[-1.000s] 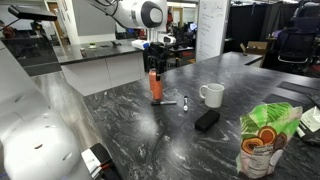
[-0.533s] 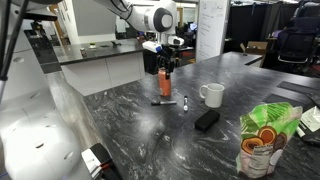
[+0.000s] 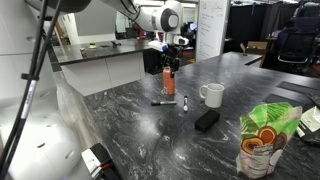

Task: Move the can backward

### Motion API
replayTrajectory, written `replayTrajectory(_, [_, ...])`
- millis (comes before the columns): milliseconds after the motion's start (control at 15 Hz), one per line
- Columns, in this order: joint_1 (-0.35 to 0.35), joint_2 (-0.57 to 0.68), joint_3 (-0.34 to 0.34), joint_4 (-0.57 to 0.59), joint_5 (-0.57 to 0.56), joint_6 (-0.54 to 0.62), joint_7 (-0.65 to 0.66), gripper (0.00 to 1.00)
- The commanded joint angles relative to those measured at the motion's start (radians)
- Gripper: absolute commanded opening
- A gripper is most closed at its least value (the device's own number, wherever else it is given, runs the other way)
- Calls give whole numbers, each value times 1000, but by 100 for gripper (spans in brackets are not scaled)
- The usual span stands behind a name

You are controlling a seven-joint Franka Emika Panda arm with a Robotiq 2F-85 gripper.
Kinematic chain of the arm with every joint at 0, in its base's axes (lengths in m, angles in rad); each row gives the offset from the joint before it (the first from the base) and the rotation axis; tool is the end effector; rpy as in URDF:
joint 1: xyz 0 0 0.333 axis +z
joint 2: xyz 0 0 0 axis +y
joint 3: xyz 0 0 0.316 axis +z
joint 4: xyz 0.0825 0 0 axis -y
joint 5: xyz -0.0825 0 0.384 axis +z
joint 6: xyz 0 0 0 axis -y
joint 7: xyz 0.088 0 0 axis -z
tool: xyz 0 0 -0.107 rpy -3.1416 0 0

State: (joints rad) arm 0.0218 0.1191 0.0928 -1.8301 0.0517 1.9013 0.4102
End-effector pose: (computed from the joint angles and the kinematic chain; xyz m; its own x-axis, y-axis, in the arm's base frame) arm 0.5854 0.0694 0.4611 0.9493 -0.3070 -0.0675 -0.3097 -0.9502 -0.0350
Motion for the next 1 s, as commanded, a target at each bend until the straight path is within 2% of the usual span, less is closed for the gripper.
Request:
replayTrajectory(0, [32, 45, -19, 75, -38, -78, 11, 100])
replayTrajectory(467, [58, -10, -10, 85, -26, -153, -13, 100])
replayTrajectory(933, [94, -123, 7, 49, -45, -139, 38, 100])
